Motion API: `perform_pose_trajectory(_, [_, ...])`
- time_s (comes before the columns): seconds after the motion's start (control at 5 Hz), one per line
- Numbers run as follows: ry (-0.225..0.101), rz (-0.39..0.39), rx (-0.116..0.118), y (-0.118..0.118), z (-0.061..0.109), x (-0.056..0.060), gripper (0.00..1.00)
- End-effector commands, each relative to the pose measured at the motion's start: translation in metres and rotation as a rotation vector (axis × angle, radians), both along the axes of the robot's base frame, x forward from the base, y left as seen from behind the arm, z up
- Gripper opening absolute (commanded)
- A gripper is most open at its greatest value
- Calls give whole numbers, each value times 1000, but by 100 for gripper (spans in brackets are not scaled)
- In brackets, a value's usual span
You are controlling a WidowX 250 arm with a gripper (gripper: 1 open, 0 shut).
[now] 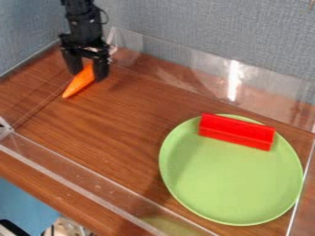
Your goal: Put the carrot on the green plate
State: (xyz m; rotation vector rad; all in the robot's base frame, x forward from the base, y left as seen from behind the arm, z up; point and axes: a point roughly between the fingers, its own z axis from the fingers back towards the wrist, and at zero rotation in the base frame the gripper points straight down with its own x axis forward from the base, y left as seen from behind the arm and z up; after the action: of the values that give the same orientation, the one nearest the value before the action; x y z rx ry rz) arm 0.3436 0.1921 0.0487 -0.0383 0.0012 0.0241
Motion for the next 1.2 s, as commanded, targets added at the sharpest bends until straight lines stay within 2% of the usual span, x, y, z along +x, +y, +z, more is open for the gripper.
perform_pose_trajectory(0.0, [-58,19,30,5,20,16,100])
perform_pose_trajectory(0.2, [-48,37,26,0,16,25,100])
perform_pose_trajectory(0.6, [-28,66,5,-3,12,34,100])
perform_pose_trajectory(1.0, [-11,200,-22,1,20,46,100])
